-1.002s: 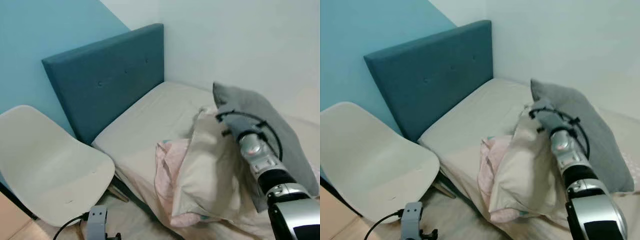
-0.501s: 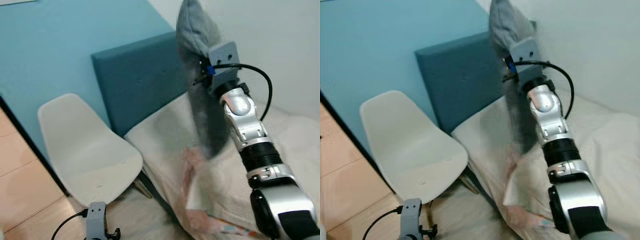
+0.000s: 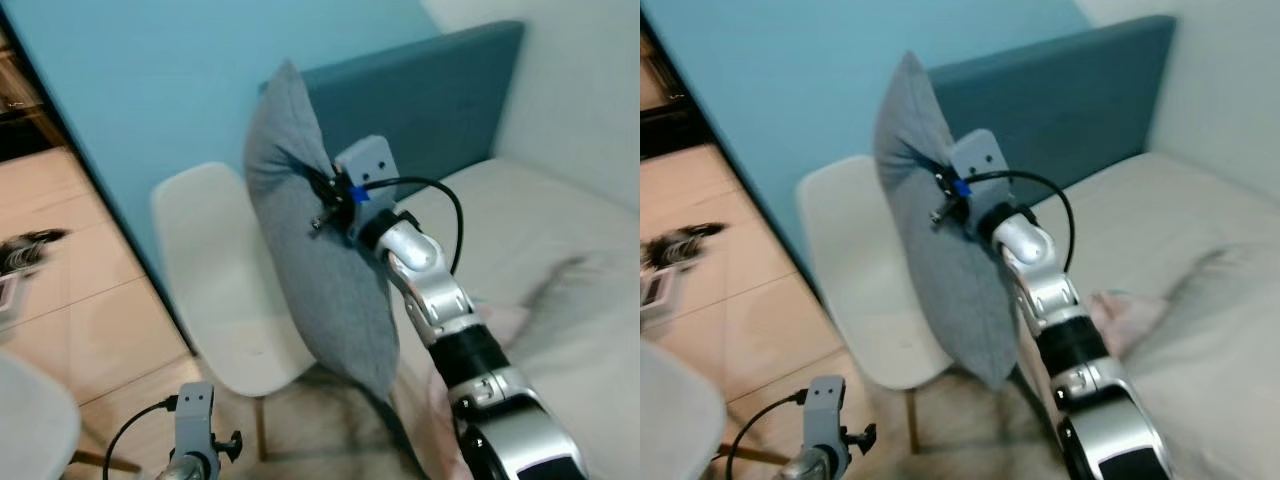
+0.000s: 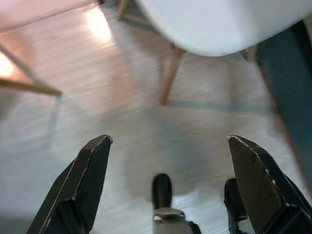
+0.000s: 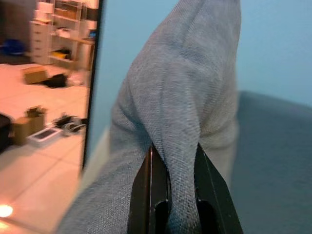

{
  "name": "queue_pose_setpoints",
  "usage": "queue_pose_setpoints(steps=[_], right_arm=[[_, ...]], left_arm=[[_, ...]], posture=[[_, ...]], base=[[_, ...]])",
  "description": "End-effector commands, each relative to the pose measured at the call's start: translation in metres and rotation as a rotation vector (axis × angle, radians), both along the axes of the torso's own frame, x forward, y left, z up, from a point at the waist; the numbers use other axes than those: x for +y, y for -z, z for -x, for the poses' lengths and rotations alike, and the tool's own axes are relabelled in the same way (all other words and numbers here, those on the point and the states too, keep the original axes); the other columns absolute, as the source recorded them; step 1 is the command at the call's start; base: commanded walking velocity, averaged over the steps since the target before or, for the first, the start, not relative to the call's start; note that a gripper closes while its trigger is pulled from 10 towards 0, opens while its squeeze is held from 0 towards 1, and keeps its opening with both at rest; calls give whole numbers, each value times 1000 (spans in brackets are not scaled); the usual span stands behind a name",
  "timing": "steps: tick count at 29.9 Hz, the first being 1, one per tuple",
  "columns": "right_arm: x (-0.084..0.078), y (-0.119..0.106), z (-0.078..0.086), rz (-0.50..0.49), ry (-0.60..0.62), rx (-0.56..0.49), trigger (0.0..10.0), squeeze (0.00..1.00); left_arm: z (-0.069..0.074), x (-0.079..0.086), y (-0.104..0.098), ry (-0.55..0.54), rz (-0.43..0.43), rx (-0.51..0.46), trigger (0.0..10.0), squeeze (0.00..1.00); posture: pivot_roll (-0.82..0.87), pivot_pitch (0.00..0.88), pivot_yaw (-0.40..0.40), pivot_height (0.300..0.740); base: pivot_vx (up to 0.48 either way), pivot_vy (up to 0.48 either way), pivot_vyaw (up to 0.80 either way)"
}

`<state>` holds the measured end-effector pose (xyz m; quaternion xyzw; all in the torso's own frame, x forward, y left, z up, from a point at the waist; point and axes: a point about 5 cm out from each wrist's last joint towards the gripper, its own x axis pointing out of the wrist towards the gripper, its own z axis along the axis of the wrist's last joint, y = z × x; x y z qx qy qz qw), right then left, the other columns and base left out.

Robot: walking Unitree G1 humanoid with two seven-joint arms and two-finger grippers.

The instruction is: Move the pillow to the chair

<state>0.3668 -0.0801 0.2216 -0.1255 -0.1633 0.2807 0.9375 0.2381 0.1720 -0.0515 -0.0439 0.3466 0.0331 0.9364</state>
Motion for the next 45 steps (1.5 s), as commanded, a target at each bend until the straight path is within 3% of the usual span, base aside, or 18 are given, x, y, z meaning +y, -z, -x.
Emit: queue_pose_setpoints(steps=[1,10,11,12,13,16,17,18,20,24,26,30,33,35,39,45], right_arm=[[12,-10,5,-12,-52,-41,0,298],[-1,10,1,-6,24,24,0,251],[-2,15,0,0,40,44,0,184],[-2,18,0,7,47,53,0,184],[-2,20,0,11,51,60,5059,0],[-2,23,1,-10,48,78,5059,0],[-1,26,2,-14,42,90,10000,0],[-1,26,2,-14,42,90,10000,0],[-1,32,6,6,31,110,10000,0],[-4,35,8,17,29,116,10000,0],[-10,38,9,38,34,119,10000,0],[-16,41,12,46,35,122,10000,0],[-17,41,13,52,29,122,10000,0],[-11,38,17,74,-41,113,10000,0],[-6,38,21,88,-90,107,10000,0],[1,39,28,94,-171,134,10000,0]], left_arm=[[8,6,5,-10,-14,32,10000,0],[12,6,8,3,-24,53,10000,0],[12,6,8,10,-32,49,10000,0],[11,6,7,16,-38,46,10000,0],[11,6,7,19,-42,44,10000,0],[7,6,4,35,-64,23,10000,0],[0,7,-2,63,-84,-26,10000,0],[0,7,-2,63,-84,-26,10000,0],[-15,10,-19,183,-154,-171,10000,0],[-17,16,-25,246,-191,-229,10000,0],[-20,23,-33,240,-206,-303,10000,0],[-26,15,-48,242,-202,-436,10000,0],[-26,13,-52,267,-228,-487,10000,0],[-19,17,-57,304,-268,-548,10000,0],[-14,21,-60,303,-280,-571,10000,0],[-9,23,-73,265,-365,-662,10000,0]], posture=[[-219,0,53,710],[-227,0,58,710],[-227,0,58,710],[-227,0,58,710],[-227,0,58,710],[-230,0,59,710],[-239,0,57,710],[-239,0,57,710],[-251,0,51,710],[-253,0,48,710],[-252,0,48,710],[-258,11,37,710],[-257,17,25,710],[-266,28,3,710],[-269,27,-6,710],[-240,25,-96,710]], base=[[0,0,800],[0,0,800],[0,0,0],[0,0,0],[0,0,0],[0,0,0],[0,0,0],[0,0,0],[0,0,0],[0,0,0],[0,0,0],[0,0,0],[0,0,0],[0,0,0],[0,0,0],[0,0,800]])
